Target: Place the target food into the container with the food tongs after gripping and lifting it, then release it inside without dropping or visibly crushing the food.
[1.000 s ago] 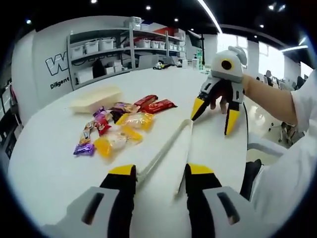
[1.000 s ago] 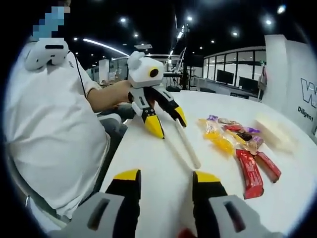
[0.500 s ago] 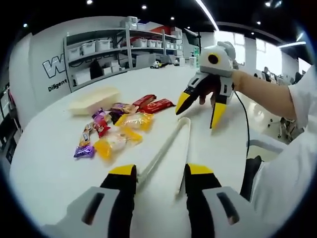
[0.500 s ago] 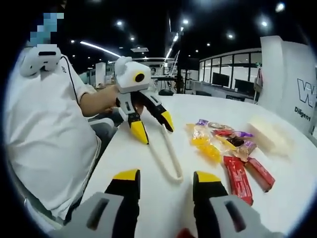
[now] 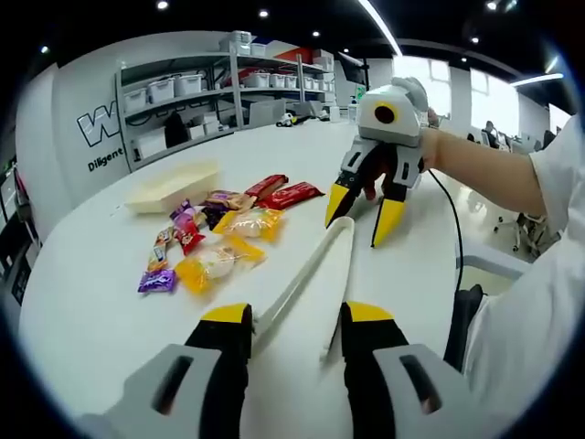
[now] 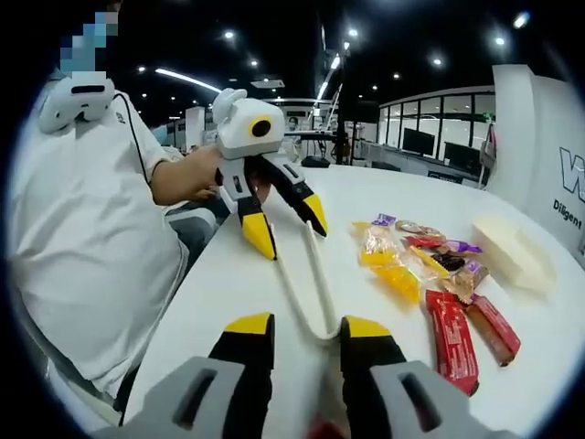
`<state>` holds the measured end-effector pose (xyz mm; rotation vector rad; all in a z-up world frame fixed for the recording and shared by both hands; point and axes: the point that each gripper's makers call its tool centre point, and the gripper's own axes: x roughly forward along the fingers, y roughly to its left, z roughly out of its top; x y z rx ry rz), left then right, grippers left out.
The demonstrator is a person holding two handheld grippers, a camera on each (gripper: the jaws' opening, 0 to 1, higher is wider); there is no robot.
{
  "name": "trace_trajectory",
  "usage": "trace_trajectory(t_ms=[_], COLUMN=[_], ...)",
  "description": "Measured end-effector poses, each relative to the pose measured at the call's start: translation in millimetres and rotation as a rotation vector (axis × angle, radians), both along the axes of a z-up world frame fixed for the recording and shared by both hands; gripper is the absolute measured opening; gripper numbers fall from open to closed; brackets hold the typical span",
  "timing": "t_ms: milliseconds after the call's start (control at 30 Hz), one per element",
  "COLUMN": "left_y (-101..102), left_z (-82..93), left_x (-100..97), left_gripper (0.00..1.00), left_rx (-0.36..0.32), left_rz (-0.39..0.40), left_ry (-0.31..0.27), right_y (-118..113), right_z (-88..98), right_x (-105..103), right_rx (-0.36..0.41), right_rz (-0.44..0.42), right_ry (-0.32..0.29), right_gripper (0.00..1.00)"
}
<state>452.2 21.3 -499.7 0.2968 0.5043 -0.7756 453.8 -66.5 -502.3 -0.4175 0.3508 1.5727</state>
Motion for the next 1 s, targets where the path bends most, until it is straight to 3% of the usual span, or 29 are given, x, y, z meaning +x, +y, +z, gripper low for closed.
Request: trace_trajectory(t_ms=[1000], left_y=[0.4], left_z=[0.7], left_x=[0.9], left_gripper=[0.39], left_rx=[0.014], left_rz=[-0.014], left_ry=[-0.019], right_y=[-8.0], right_z=[0.5], right_x=[-11.0], right_rx=[0.006], right_rz=[-0.017], right_ry=[0.002], right_gripper=[0.23])
